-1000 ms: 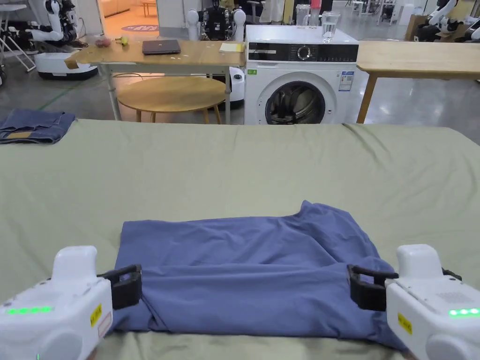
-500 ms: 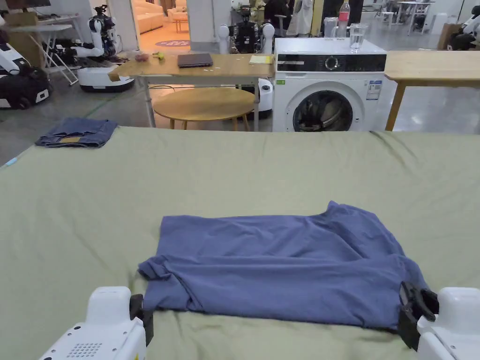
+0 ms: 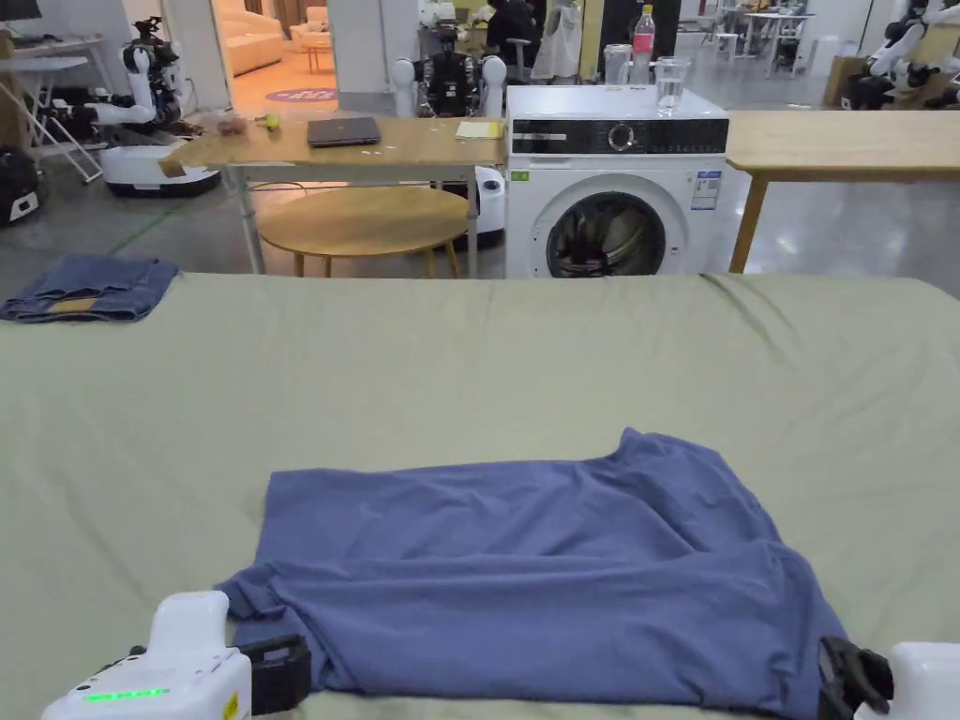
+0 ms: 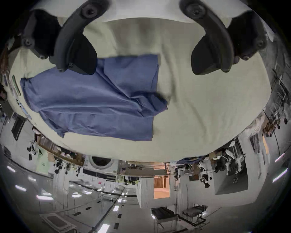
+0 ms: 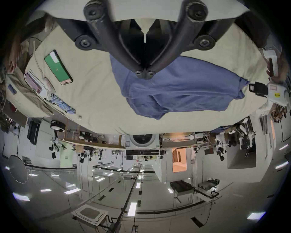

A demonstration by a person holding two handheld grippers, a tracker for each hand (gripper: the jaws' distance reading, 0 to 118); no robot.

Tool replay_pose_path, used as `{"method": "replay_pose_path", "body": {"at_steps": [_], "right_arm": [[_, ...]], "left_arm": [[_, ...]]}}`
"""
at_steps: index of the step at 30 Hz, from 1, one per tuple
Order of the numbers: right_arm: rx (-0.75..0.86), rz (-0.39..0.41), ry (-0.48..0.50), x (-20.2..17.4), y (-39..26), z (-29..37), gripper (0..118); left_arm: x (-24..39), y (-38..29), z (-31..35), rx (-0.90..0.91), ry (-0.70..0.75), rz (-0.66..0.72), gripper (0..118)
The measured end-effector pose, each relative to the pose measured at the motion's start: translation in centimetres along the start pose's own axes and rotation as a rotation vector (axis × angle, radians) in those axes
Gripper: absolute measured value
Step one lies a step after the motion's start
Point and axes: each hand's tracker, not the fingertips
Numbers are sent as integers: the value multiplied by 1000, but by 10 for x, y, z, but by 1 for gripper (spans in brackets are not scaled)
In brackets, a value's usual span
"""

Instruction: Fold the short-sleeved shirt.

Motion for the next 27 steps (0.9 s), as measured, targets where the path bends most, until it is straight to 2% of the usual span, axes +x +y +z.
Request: {"method": "replay_pose_path", "body": {"at_steps": [2,3,4,5,6,7,8,9,10,11,12,13,14,16,17,18,19,20,21,22,23,25,27], "right_arm": [[-23,15,-18,8,-2,-10,0],[-43,23,-38,13,-3,-16,0],[-67,15,-44,19,-3,-24,0],[-96,-2,-44,25,-3,-33,0],[-108,-9,-48,31,-5,-41,0],[-116,-4,-58,35,-7,-50,0],[-140,4,-72,40,-8,-60,0],[-178,6,-76,45,-8,-72,0],[-221,-6,-61,48,-10,-82,7],[-269,-28,-41,53,-11,-94,27],[-289,-60,-13,57,-11,-104,74],[-285,-81,-4,59,-13,-110,104],[-289,-79,-7,60,-16,-116,116],[-336,-65,0,57,-20,-127,109],[-391,-56,18,56,-20,-133,94],[-419,-49,34,55,-24,-136,62],[-403,-46,31,55,-23,-135,62],[-387,-34,28,54,-21,-131,56],[-359,-33,77,55,-17,-126,51],[-338,-34,118,54,-15,-120,26],[-302,-21,90,50,-10,-110,2],[-271,3,96,49,3,-91,2],[-204,-31,111,47,20,-61,2]], "left_arm": [[3,2,-20,-27,22,-15,116],[4,4,-25,-51,28,-19,105],[6,6,-26,-77,32,-28,84],[9,3,-33,-126,36,-44,52],[11,-2,-38,-151,11,-50,34],[15,-5,-36,-114,8,-45,32],[19,1,-21,-94,28,-80,24],[21,6,-15,-96,19,-81,8],[21,8,-10,-77,28,-80,4],[19,11,-4,-53,22,-71,3],[4,10,-19,-73,-28,-41,3],[0,12,-19,-74,-44,-28,3],[-1,12,-17,-58,-26,-36,3],[3,12,-11,-34,-9,-70,3],[1,12,-12,-30,-14,-64,3],[-1,12,-15,-29,-18,-59,3],[-3,11,-18,-32,-20,-57,3],[10,11,-4,-22,-7,-73,3],[11,8,-4,-28,-12,-69,3],[12,7,-2,-32,-15,-70,3],[14,5,3,-33,-17,-73,3],[12,10,24,-9,-32,-62,3],[7,14,48,32,-44,-57,2]]}}
